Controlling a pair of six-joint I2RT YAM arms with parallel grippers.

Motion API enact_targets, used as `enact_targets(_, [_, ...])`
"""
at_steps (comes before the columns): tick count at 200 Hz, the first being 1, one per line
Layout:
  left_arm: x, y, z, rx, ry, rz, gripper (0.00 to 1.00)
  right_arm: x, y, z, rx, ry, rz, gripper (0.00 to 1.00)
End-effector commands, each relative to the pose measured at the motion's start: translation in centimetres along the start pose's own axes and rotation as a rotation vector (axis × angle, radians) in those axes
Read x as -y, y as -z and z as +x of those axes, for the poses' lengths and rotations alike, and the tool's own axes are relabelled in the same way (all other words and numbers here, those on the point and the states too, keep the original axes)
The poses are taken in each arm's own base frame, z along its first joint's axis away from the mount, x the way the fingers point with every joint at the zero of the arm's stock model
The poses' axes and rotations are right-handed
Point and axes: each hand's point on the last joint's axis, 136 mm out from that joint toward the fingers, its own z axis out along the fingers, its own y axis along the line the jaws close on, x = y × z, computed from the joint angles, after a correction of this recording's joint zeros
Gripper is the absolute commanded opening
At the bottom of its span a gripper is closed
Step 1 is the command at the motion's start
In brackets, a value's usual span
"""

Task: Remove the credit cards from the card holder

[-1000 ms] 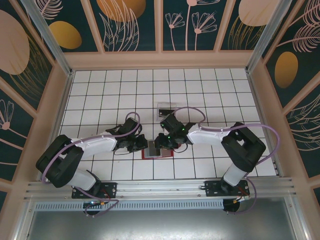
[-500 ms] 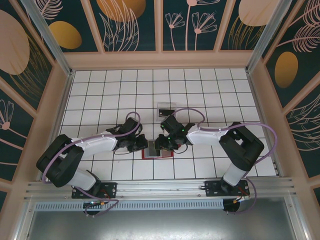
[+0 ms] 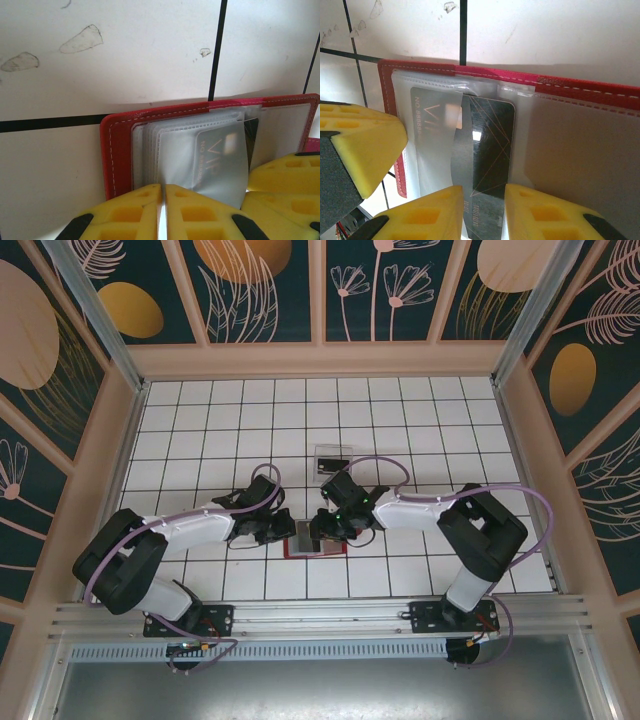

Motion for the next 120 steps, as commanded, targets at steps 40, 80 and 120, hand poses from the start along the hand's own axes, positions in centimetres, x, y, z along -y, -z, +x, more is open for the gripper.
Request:
enact_targets(40, [-1.52,-0.45,0.79,-0.032,-0.002,-0.066,0.13,1.2,0.55,-0.09,0.027,-0.015,0.037,0.3])
enact_targets(80, [-1.48,-0.49,0.72,-0.032,-0.003,-0.068,0.13,1.41,0.4,0.0,0.024,-0.021,0.038,0.29])
enact_targets(120, [-1.55,-0.53,0.78,-0.035,-0.004,-0.069,0.13,0.61,-0.03,-0.12,0.015,-0.015,-0.013,0.27])
